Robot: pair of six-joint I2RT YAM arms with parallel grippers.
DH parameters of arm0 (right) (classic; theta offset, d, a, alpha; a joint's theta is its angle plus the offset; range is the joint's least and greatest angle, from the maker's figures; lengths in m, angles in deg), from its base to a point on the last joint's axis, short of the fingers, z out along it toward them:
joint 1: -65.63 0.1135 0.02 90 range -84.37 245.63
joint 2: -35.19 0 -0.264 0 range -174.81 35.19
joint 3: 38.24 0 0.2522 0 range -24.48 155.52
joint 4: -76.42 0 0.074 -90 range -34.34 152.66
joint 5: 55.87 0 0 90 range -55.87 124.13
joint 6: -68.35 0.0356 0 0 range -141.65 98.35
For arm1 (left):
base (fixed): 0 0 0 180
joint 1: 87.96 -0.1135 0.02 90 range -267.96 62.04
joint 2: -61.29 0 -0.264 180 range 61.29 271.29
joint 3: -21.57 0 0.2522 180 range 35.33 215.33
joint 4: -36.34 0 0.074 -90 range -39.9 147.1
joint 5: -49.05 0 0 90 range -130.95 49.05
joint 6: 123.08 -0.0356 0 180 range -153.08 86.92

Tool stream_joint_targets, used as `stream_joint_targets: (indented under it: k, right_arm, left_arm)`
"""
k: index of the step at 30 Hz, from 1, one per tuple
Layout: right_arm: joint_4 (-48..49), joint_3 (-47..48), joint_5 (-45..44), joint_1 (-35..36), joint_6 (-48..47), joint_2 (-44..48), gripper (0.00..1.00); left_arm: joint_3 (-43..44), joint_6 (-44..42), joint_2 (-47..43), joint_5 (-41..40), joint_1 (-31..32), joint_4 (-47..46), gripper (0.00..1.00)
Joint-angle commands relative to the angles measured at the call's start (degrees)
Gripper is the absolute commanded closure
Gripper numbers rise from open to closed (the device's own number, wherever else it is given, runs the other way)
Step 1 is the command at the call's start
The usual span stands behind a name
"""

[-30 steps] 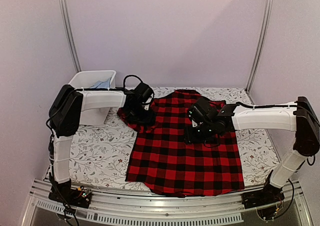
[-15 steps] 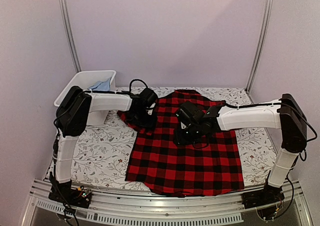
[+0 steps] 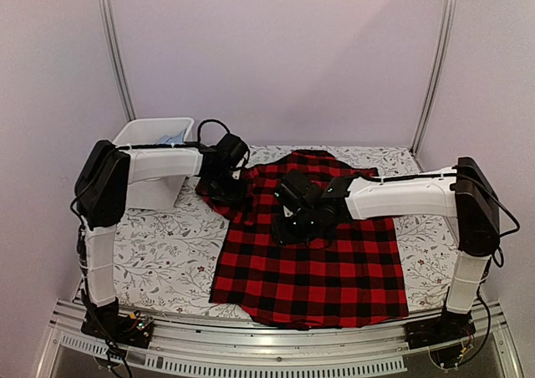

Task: Fold and stack the long sleeve shirts
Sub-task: Pick up the sleeve from the center of the board, then pick up the corner of the shirt from the center of the board.

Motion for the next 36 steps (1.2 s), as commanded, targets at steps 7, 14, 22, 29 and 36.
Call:
stream_joint_targets:
  k: [7,14,22,29,36]
  right_arm:
    - [-7.6,19.1,-2.7,9.7,3.5,-11.9,0.53]
    - [-13.5,35.0,-1.4,15.3,10.4,-23.3,0.68]
    - [-12.4,39.9,1.5,19.0,17.7,-29.6,0.80]
    - [-12.4,43.7,0.9,21.1,22.2,-34.2,0.82]
    - [-18.3,45.5,-3.6,22.4,26.8,-36.2,0.82]
  left_arm:
    - [-10.2,3.2,-24.2,1.8,-9.1,0.4,1.00]
    - [-12.7,2.1,-33.0,6.6,-15.2,1.3,1.00]
    - [-14.4,2.4,-34.3,12.5,-18.7,0.1,1.00]
    - [-14.5,2.2,-34.6,15.0,-20.3,0.2,1.00]
    - [-14.7,2.4,-34.4,16.4,-20.5,-0.1,1.00]
